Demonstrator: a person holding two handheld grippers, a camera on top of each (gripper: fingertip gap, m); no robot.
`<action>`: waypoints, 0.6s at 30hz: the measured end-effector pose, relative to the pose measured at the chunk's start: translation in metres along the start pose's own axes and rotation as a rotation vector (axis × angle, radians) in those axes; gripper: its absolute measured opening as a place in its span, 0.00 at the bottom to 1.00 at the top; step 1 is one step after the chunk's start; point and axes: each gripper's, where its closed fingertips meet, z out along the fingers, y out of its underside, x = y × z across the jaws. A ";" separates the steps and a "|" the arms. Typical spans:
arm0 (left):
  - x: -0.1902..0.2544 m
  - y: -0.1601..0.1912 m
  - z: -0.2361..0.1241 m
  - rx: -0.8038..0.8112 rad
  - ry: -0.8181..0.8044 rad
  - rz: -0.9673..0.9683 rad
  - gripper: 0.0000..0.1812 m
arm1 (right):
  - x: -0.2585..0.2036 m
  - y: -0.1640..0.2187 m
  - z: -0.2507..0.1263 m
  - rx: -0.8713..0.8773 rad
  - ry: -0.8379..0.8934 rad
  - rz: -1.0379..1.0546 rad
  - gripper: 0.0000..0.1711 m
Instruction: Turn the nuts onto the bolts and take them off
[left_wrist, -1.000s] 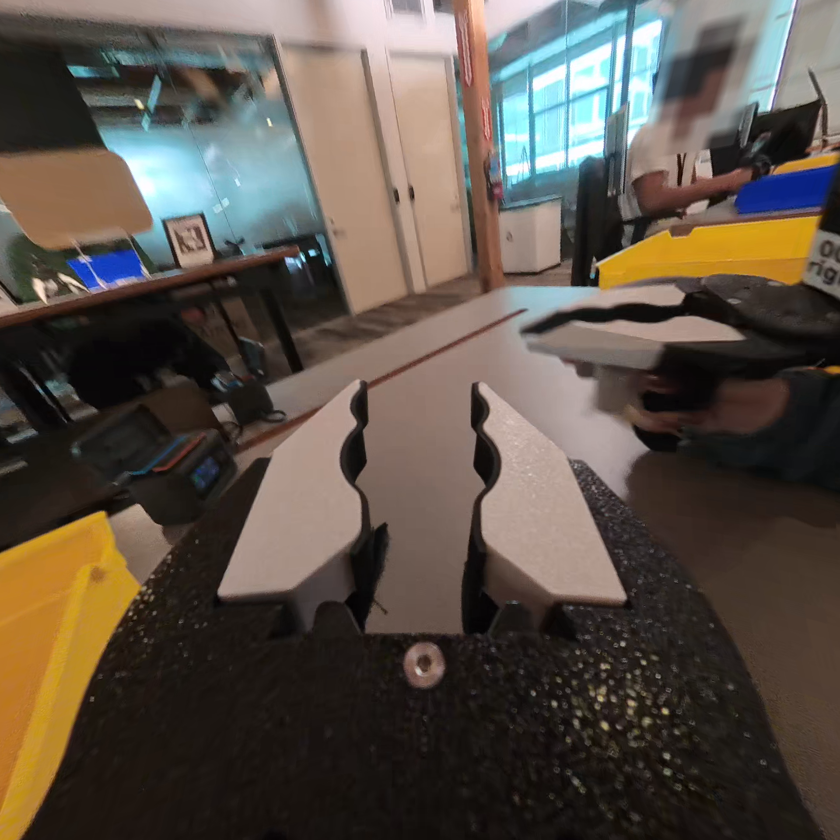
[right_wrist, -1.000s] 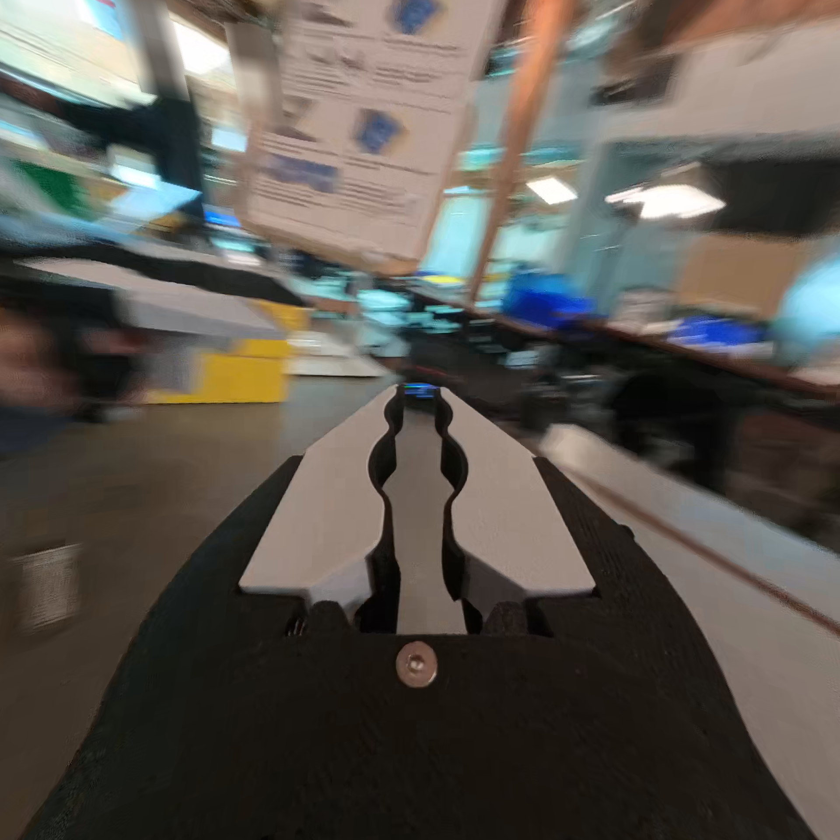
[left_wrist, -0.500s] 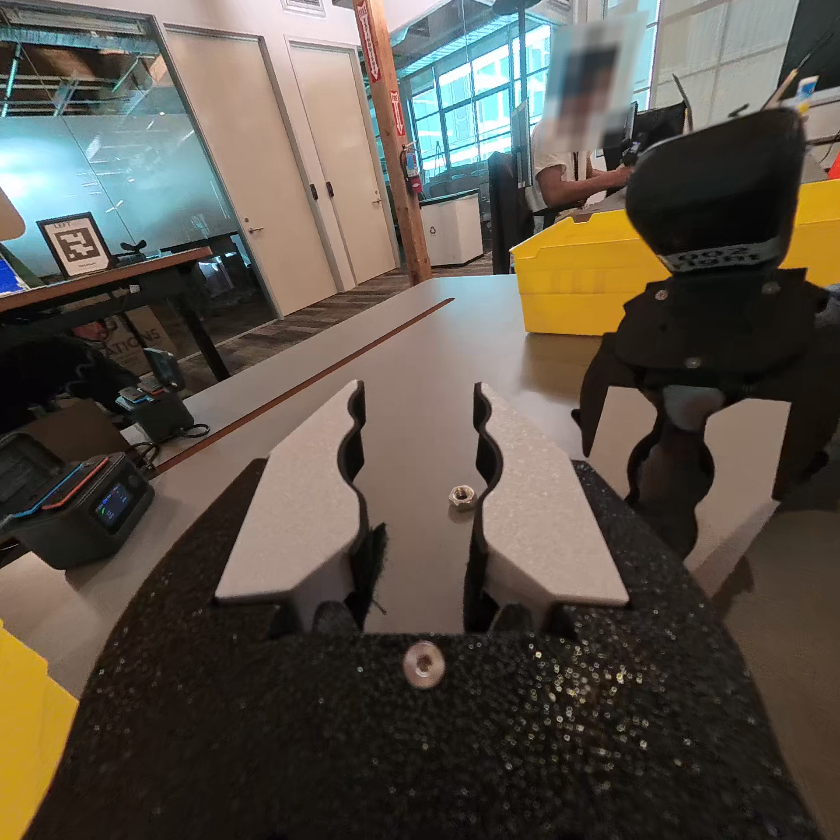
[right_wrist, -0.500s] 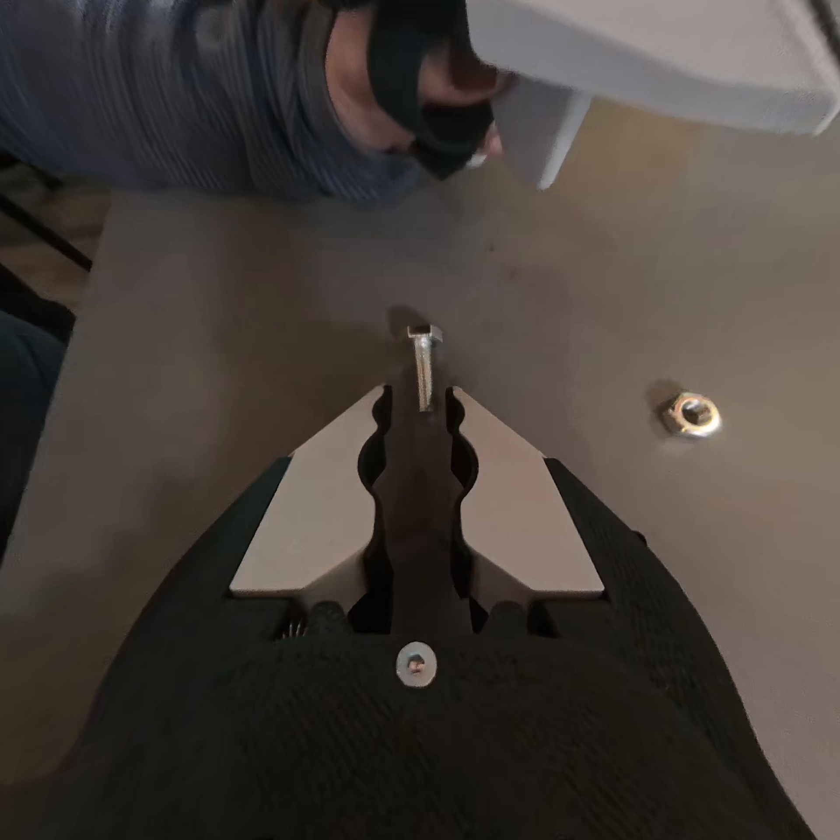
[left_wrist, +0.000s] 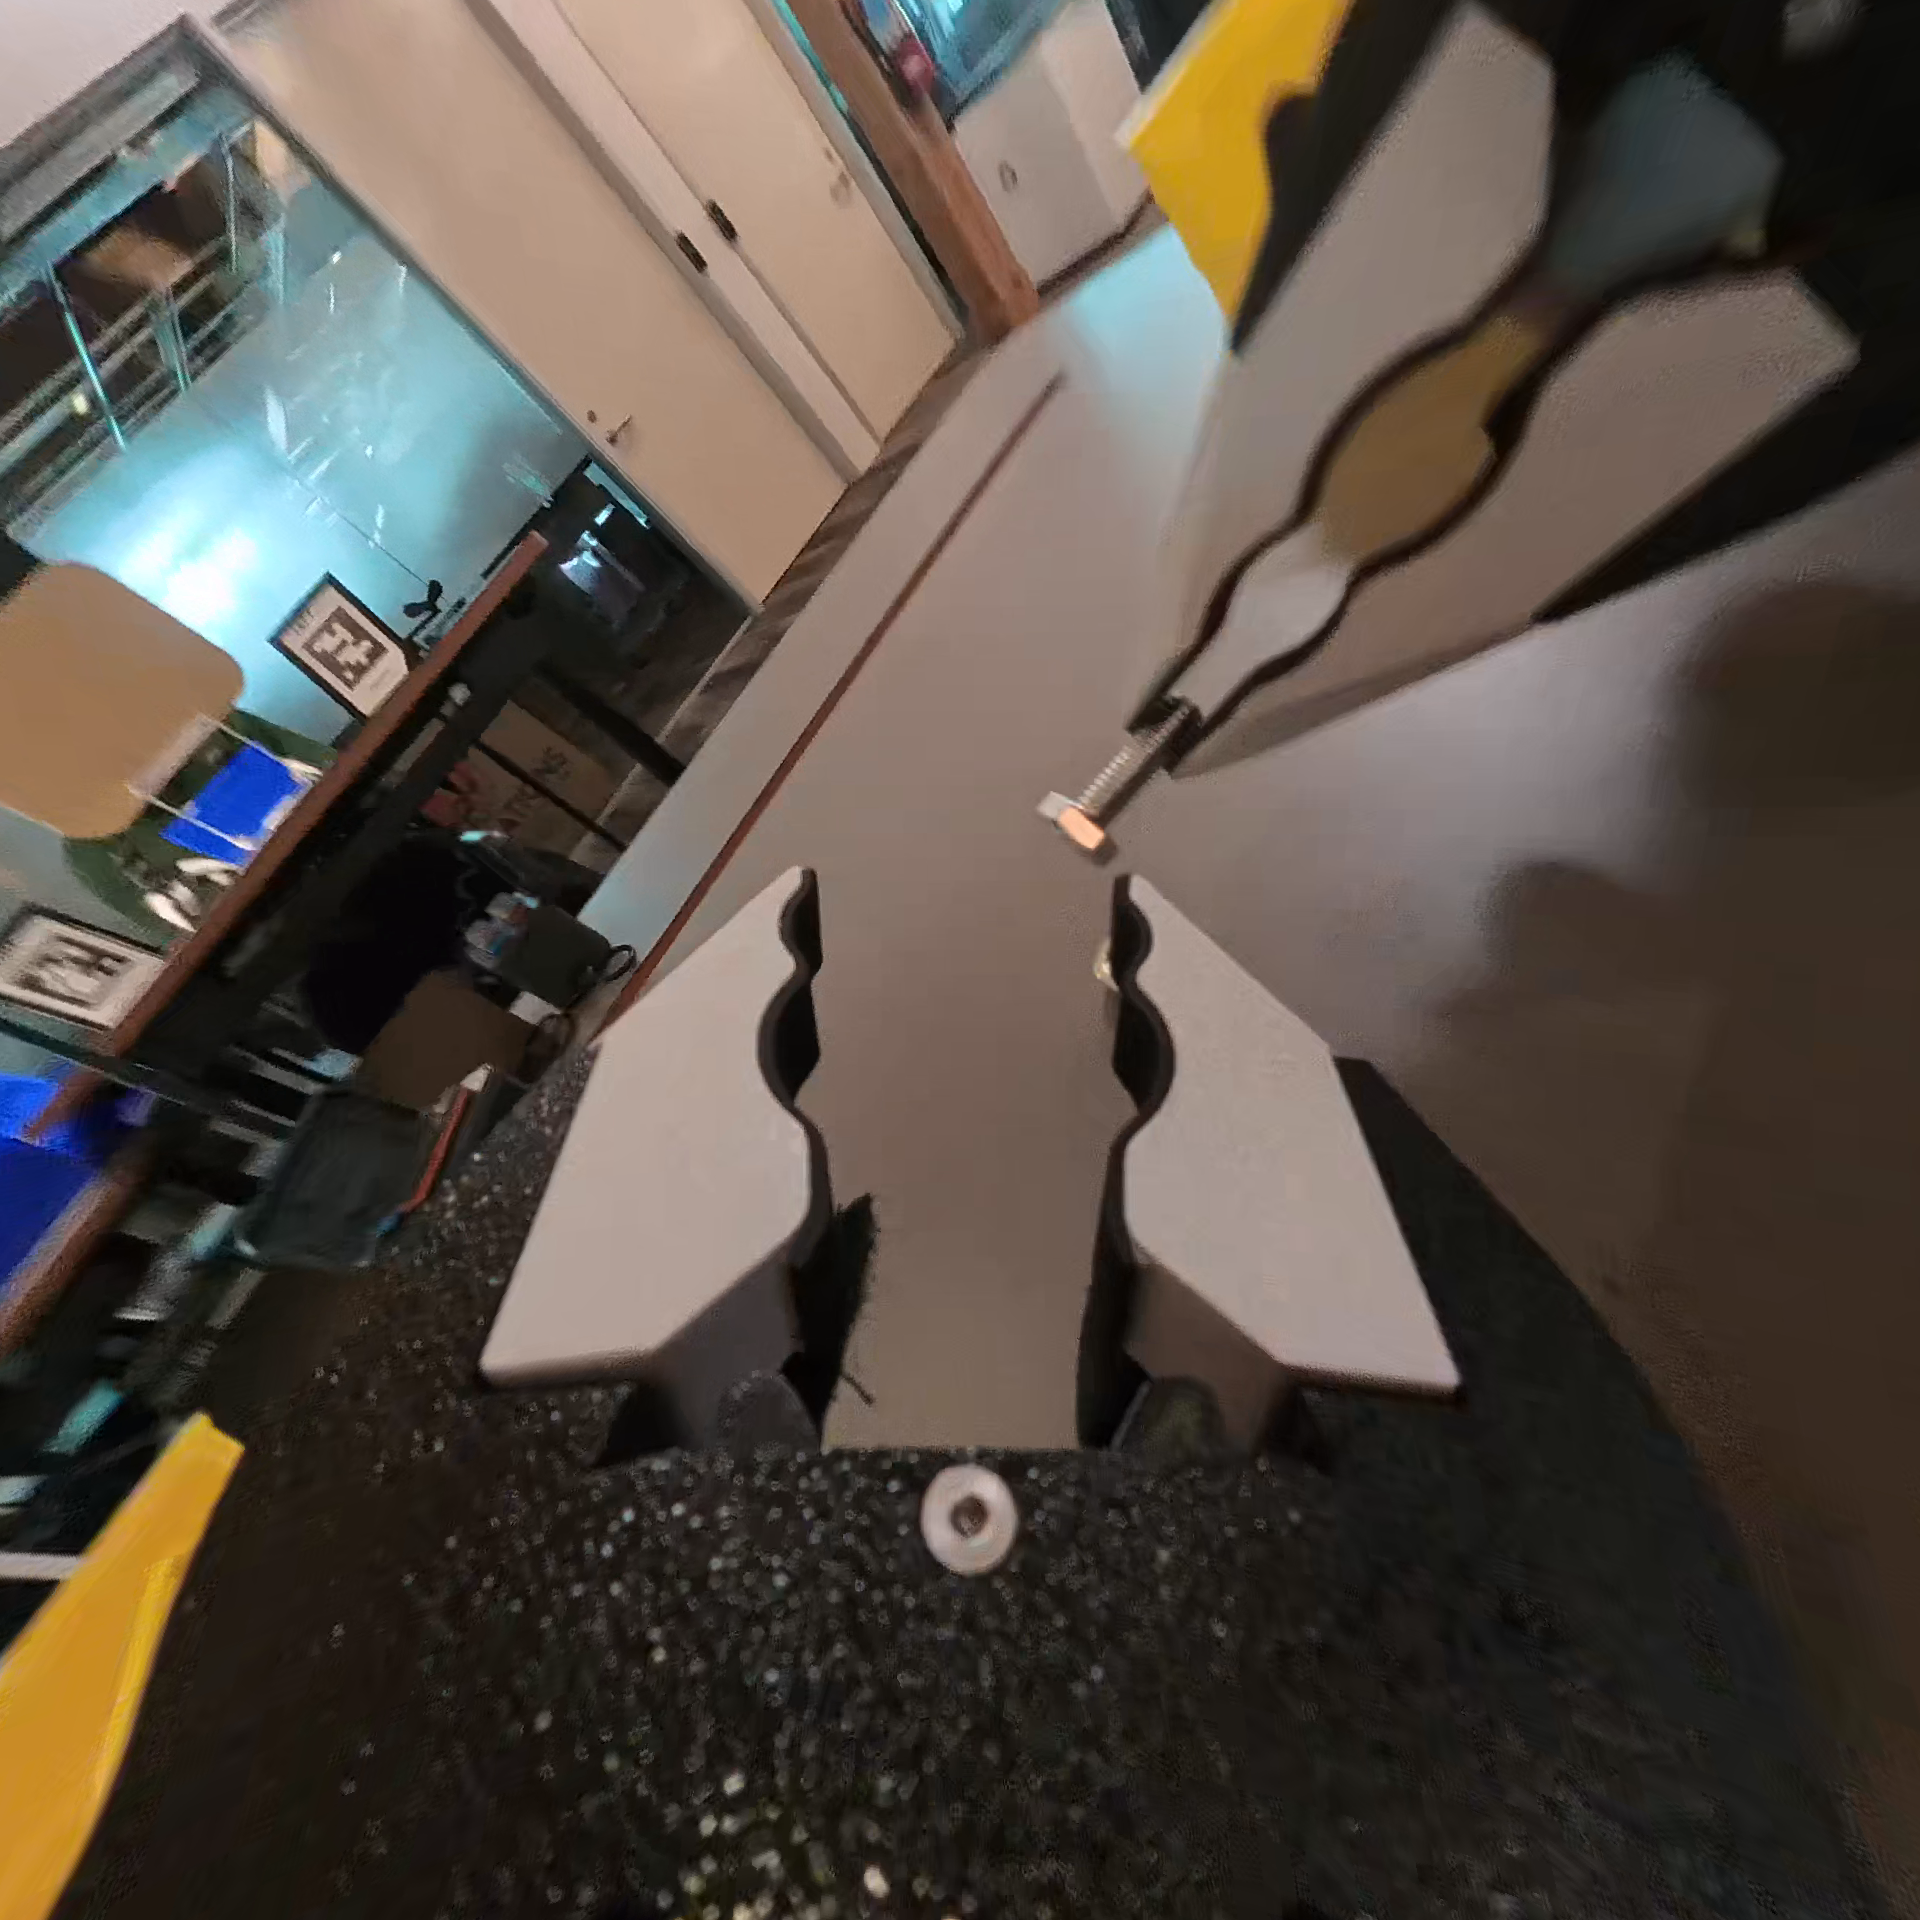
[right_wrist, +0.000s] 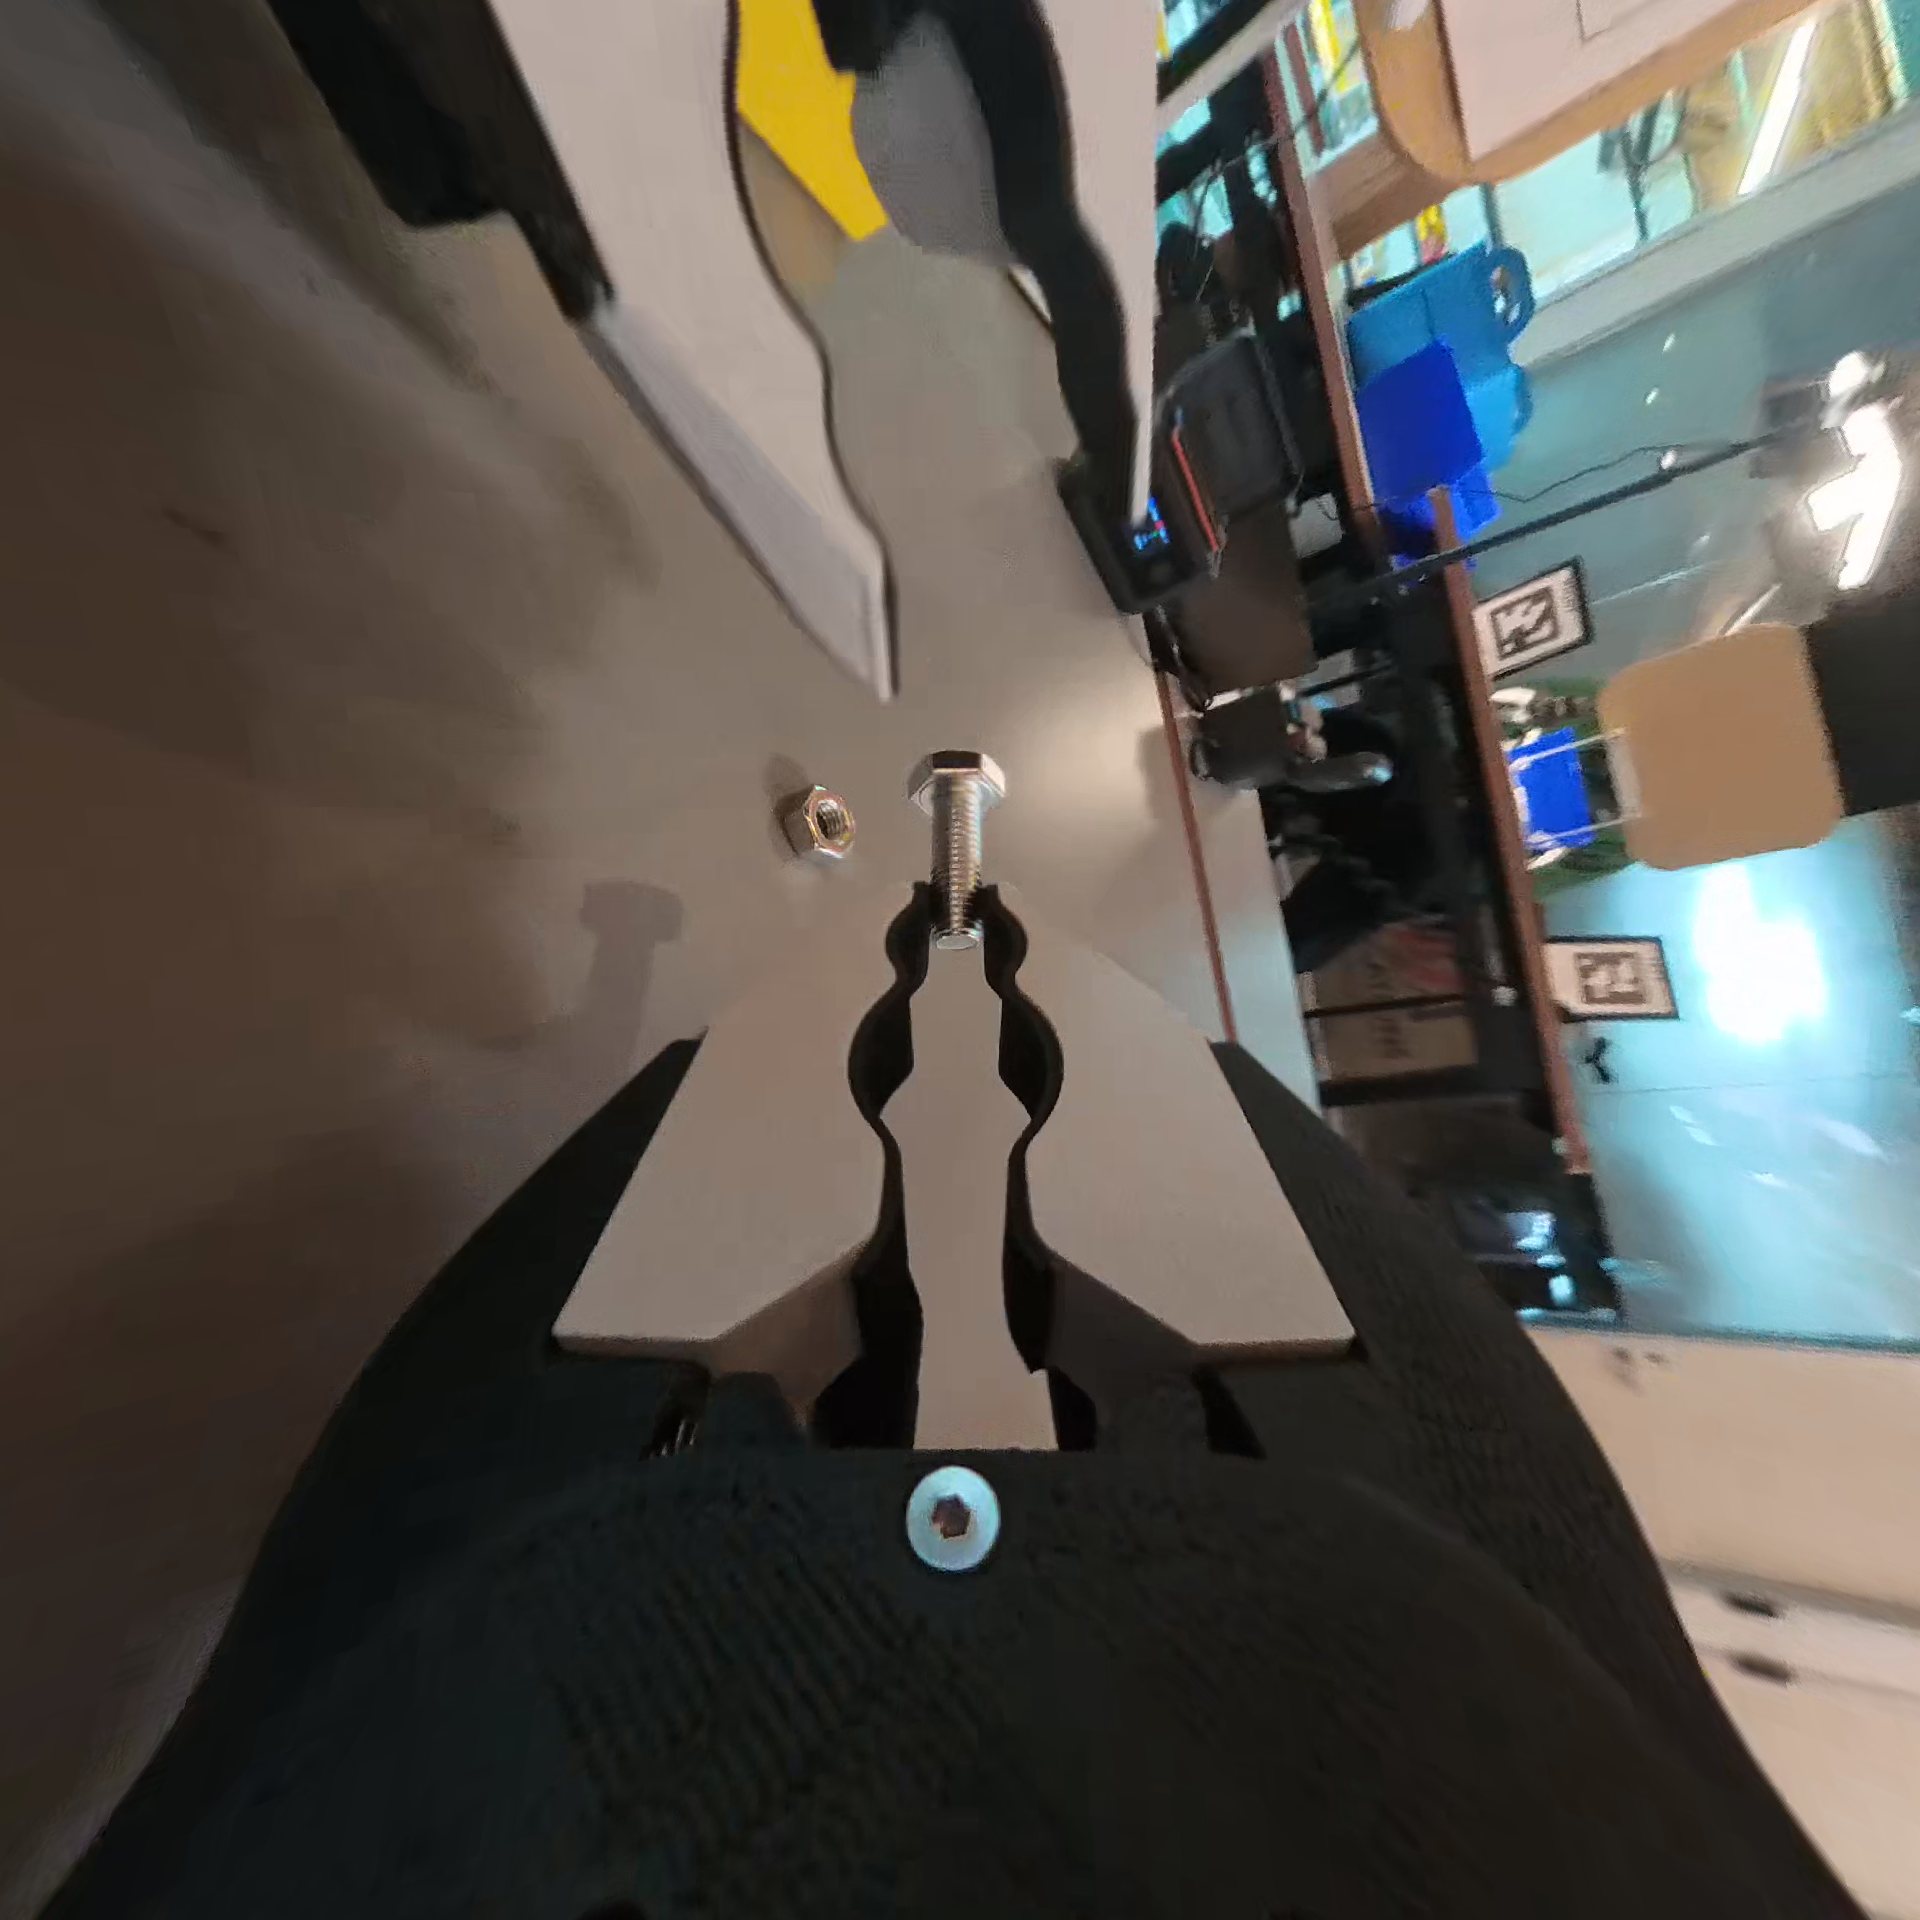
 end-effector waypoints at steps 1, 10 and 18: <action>0.005 0.003 0.002 -0.022 -0.004 0.071 0.30 | -0.002 -0.003 0.000 0.007 0.004 -0.040 0.05; 0.024 0.014 0.011 -0.125 -0.008 0.327 0.20 | -0.018 -0.022 0.001 0.055 0.013 -0.236 0.05; 0.024 0.014 0.009 -0.106 0.022 0.258 0.14 | -0.007 -0.025 0.000 0.015 0.173 -0.551 0.05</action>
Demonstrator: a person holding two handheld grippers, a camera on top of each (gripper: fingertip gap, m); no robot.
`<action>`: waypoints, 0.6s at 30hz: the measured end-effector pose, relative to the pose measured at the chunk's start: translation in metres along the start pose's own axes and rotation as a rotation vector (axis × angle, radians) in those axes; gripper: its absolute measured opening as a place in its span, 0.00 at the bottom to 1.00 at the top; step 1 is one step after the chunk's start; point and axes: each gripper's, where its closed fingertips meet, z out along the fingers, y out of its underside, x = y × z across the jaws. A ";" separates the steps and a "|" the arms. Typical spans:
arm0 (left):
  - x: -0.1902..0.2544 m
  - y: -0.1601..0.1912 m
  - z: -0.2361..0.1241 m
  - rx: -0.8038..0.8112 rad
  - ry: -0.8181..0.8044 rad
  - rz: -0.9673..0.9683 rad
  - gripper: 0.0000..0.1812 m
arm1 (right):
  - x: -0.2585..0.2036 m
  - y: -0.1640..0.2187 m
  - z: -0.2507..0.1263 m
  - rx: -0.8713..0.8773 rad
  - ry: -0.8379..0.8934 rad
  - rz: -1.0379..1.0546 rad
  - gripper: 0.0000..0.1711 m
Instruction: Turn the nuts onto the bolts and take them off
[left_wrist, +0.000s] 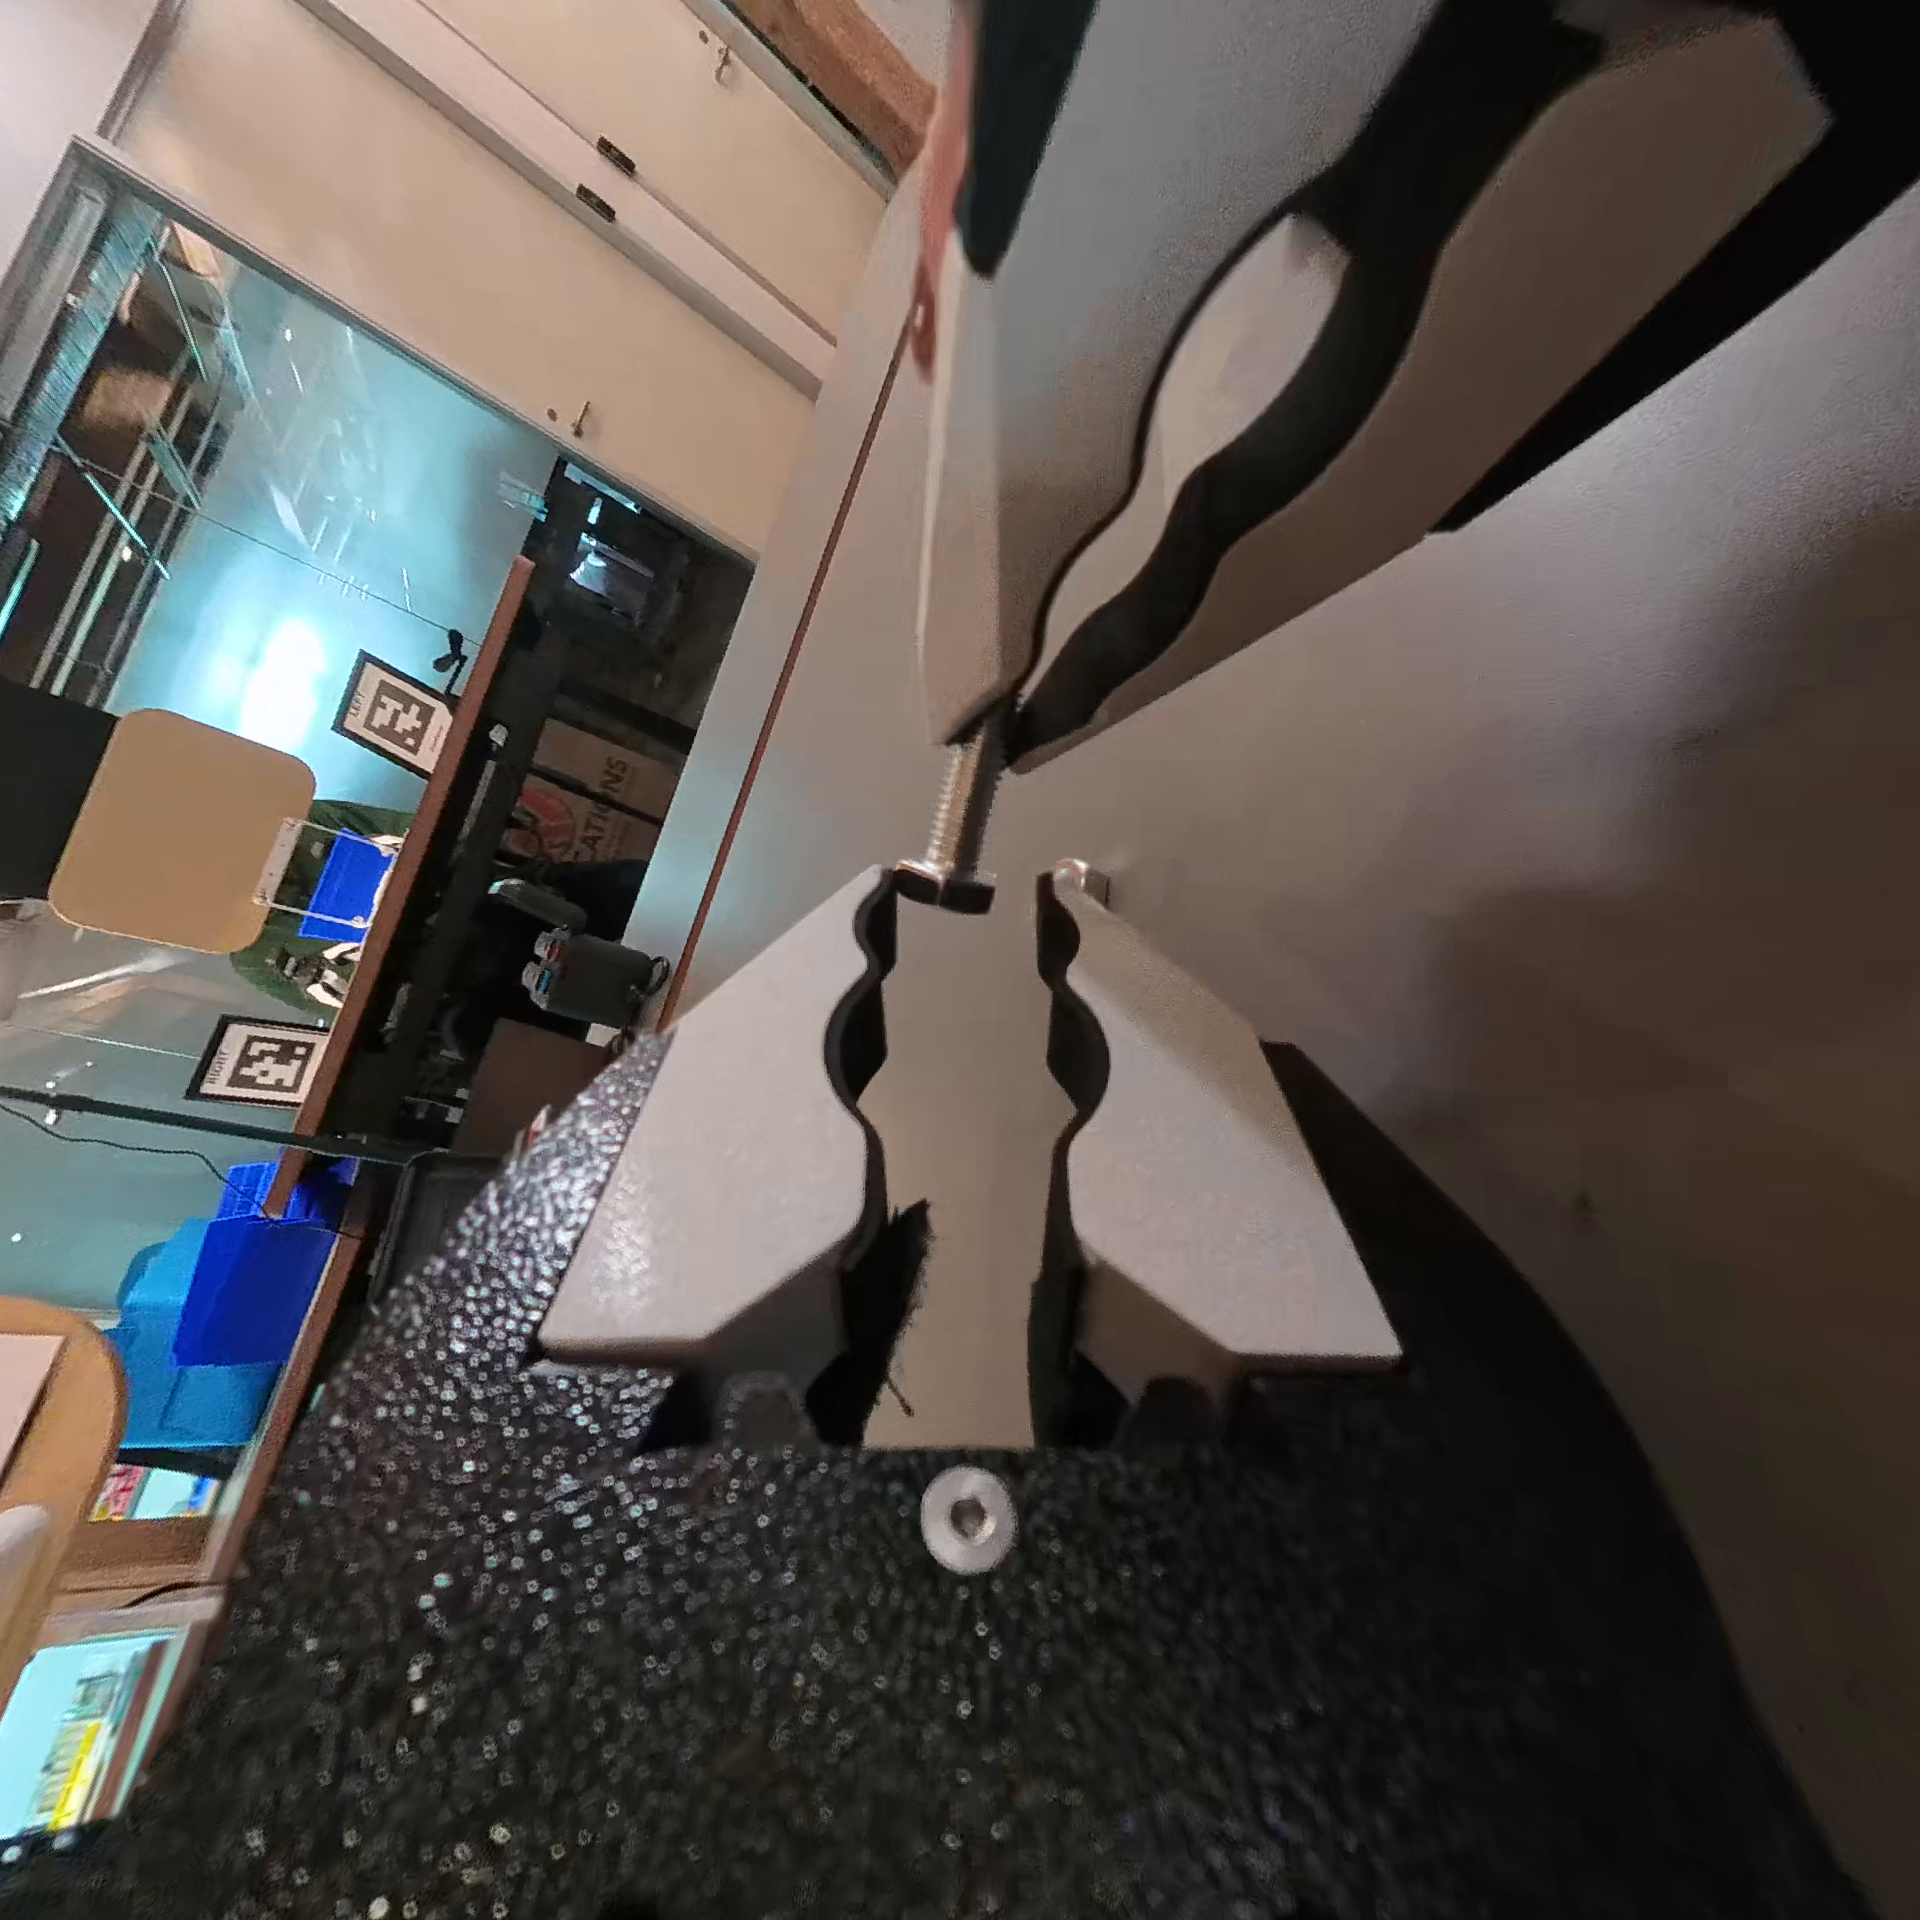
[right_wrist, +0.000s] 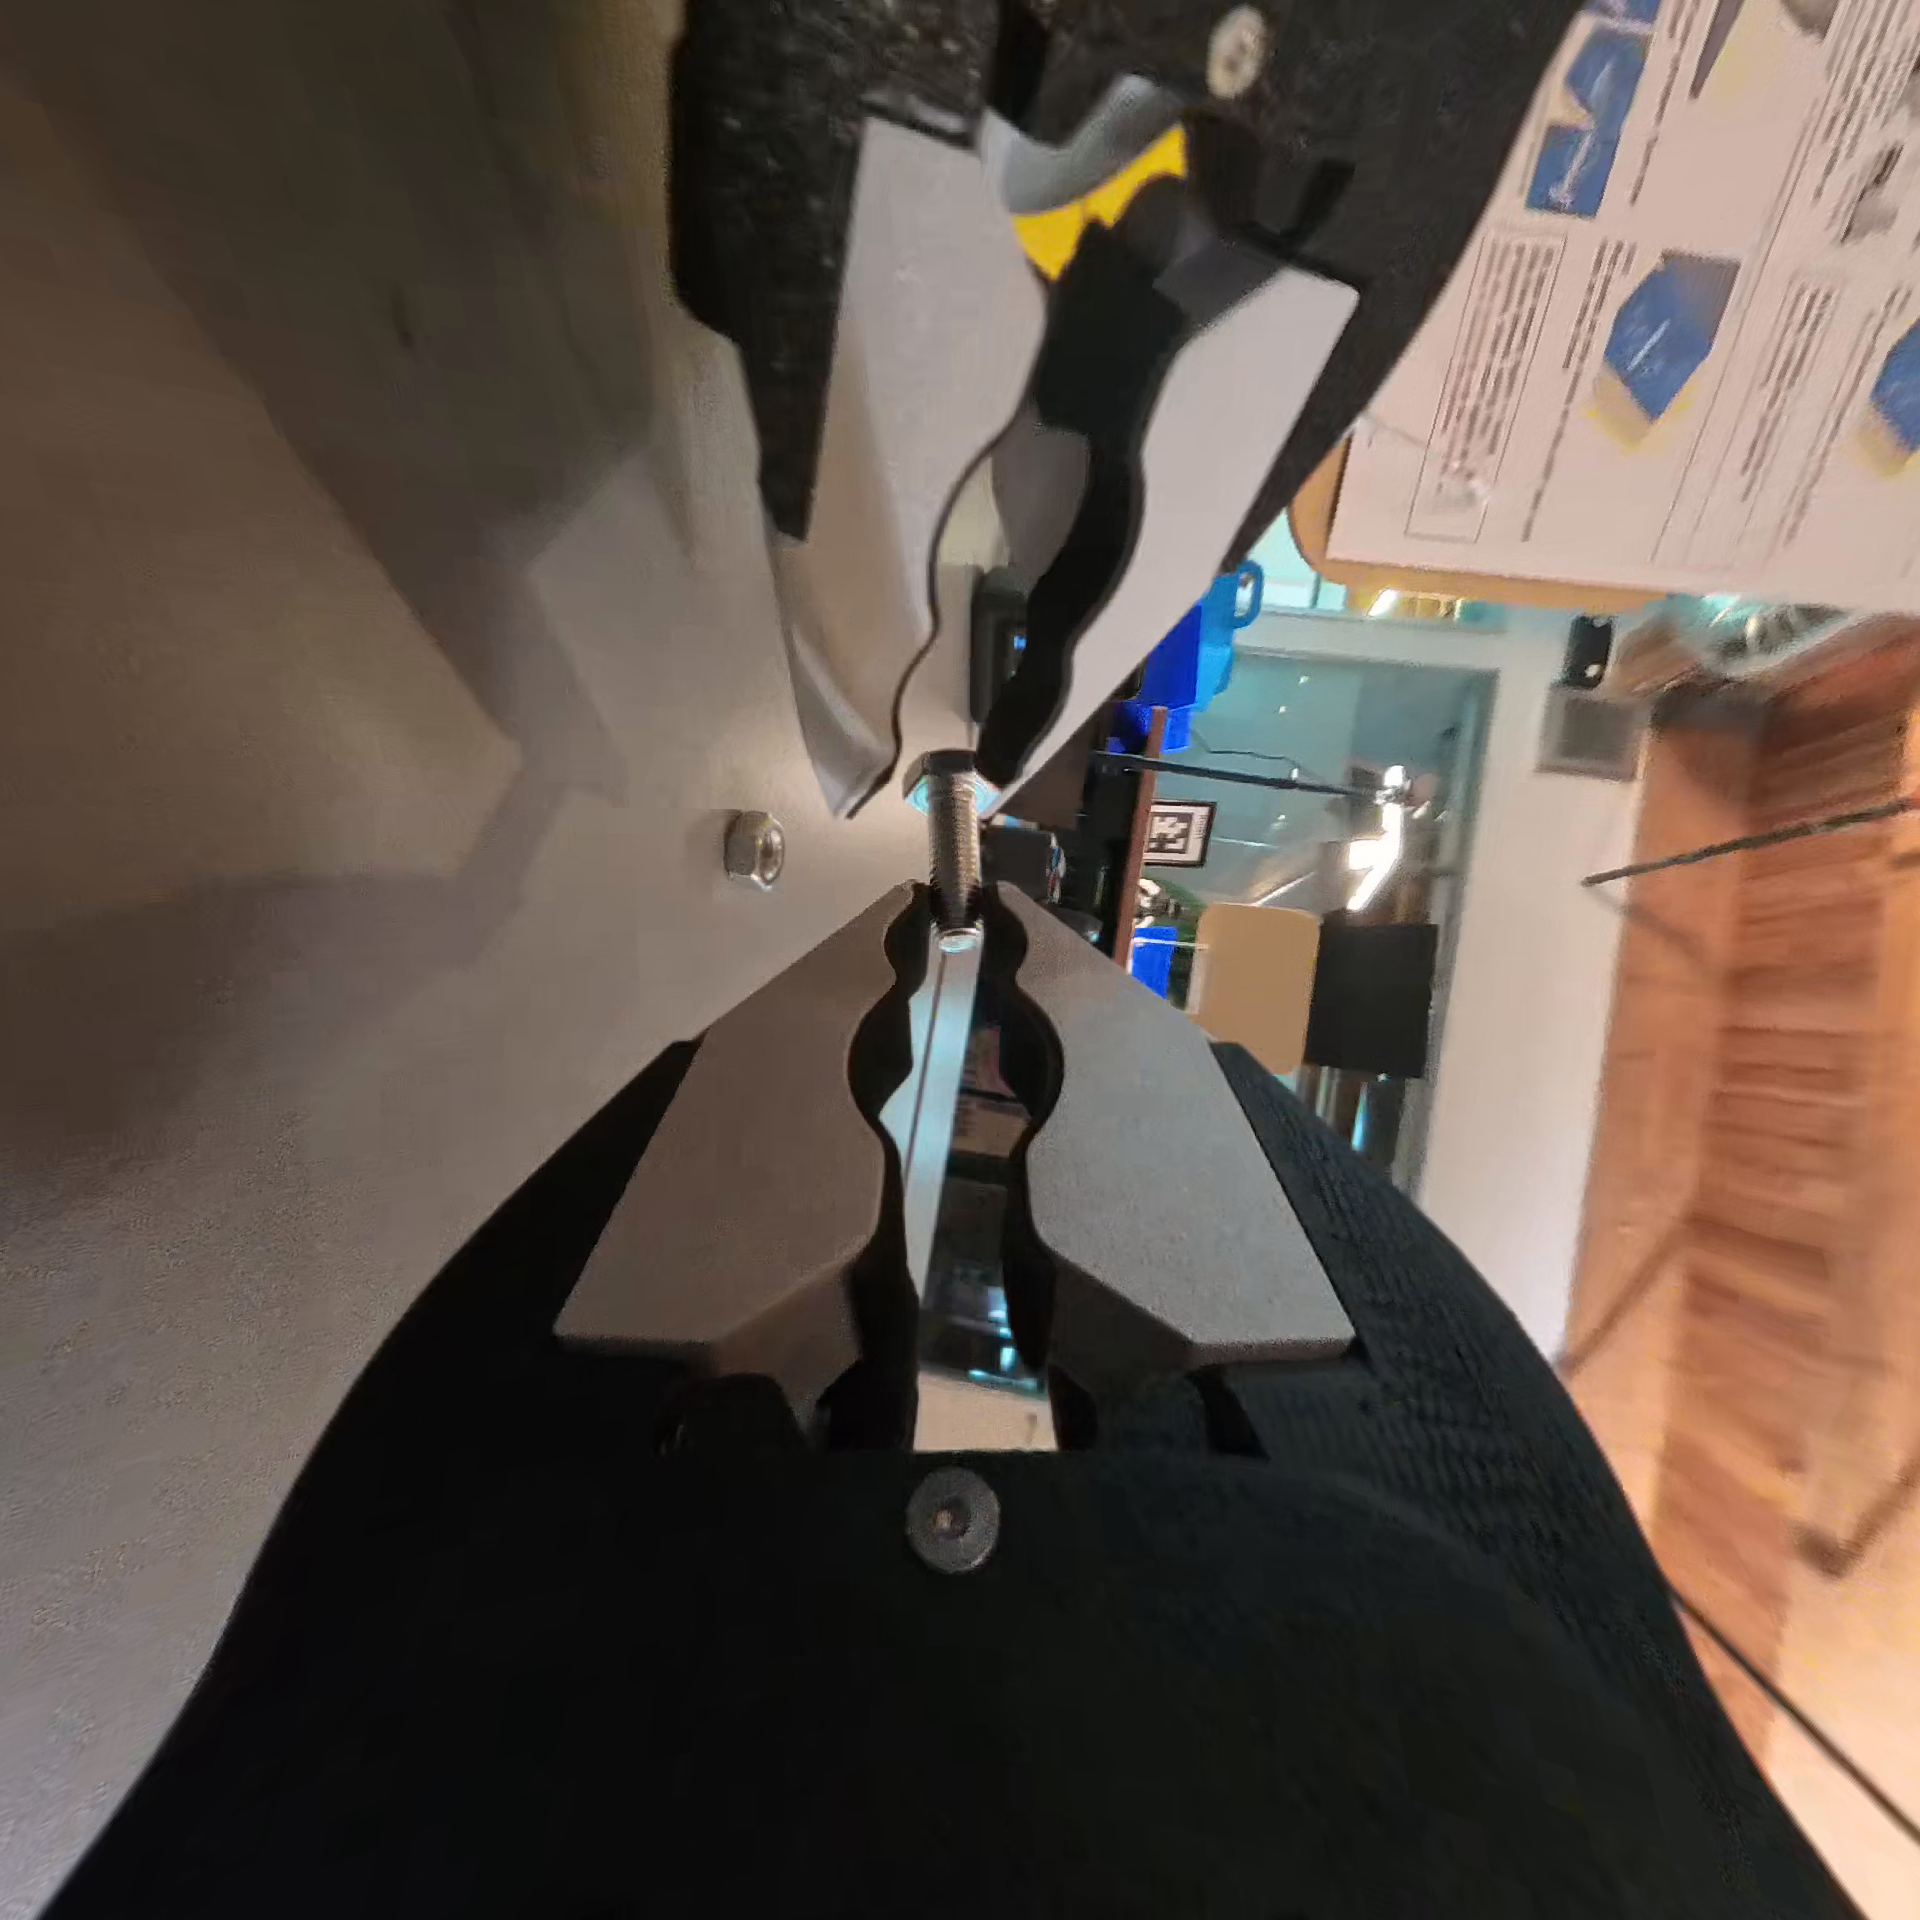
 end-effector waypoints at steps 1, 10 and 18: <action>0.000 0.001 0.000 -0.003 0.006 -0.007 0.14 | -0.001 -0.002 0.000 0.005 0.001 -0.016 0.05; 0.002 0.000 -0.002 0.010 0.098 -0.166 0.09 | 0.005 -0.008 0.005 0.030 0.013 -0.016 0.05; -0.045 0.012 -0.010 0.081 -0.068 -0.519 0.09 | 0.016 0.052 0.012 -0.096 0.033 0.619 0.13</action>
